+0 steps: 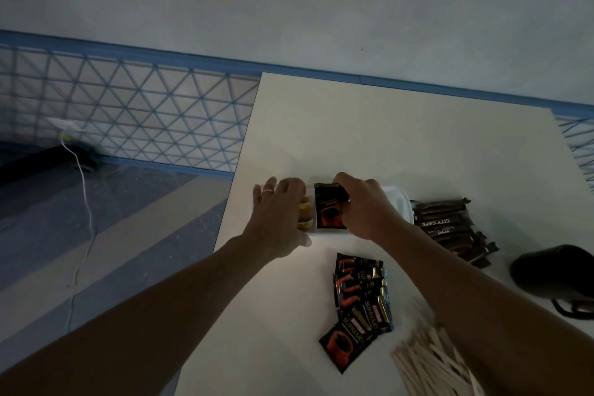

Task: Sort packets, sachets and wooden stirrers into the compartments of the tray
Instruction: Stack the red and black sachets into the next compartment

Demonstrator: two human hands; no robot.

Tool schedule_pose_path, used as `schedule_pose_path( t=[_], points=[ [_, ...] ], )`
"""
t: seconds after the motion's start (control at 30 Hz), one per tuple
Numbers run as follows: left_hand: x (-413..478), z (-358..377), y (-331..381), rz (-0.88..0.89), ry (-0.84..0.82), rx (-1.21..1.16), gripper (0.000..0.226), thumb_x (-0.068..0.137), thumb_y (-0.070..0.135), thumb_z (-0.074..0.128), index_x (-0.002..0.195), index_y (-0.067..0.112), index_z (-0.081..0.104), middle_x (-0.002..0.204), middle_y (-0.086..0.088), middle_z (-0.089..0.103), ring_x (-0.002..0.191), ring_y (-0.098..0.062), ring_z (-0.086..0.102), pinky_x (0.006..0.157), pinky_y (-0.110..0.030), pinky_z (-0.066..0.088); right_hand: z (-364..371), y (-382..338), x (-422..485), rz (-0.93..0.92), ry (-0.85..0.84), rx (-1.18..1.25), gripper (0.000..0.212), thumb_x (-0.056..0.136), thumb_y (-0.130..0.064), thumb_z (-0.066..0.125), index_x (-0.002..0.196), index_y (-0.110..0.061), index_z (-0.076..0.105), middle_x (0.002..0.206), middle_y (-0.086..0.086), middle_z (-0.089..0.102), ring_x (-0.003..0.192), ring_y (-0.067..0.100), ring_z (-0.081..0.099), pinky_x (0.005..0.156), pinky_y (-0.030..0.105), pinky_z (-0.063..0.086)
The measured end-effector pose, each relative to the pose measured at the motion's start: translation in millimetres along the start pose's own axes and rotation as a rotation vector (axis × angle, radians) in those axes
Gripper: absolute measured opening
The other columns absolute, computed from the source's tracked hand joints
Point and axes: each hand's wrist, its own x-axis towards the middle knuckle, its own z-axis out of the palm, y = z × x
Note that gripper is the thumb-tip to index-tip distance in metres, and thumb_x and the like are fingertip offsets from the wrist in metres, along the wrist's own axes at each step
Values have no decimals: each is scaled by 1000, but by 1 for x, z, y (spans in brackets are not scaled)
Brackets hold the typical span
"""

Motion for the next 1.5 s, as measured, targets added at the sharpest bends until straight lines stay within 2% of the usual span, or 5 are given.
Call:
schedule_pose_path(
  t=[0.13,0.33,0.7,0.97,1.5],
  points=[
    [0,2,-2,19,15,-22,78,61,40,88,120,27,38,135,1,44,134,-32,31,112,-55,23,7,-1,-2,-28,20,-38,37,77,1,61,107,-19,56,82,6,64,71,29,59,58,44,56],
    [3,0,-1,2,-9,-2,110,64,40,87,150,23,20,153,-2,32,145,-31,20,118,-57,14,3,-1,-6,-68,18,-72,29,78,0,65,106,-8,61,94,8,65,82,30,62,65,38,52],
    [5,2,-2,-7,-26,50,106,67,43,84,151,17,24,153,-1,29,145,-29,17,119,-55,13,-23,-10,-5,-163,-81,-491,86,81,-56,71,150,-20,33,152,3,30,130,23,41,102,37,40],
    [6,2,-2,-19,-26,31,105,68,42,84,151,18,24,154,-1,27,145,-28,16,119,-53,11,2,-5,12,-192,-103,-735,87,73,-50,75,144,-23,34,147,7,36,130,28,37,100,46,31],
    [5,1,-2,-10,-22,16,105,66,43,85,150,18,26,152,0,29,145,-27,17,120,-51,10,10,-3,18,-155,-47,-595,70,76,-40,74,135,-26,40,121,0,58,111,24,54,94,45,34]
  ],
)
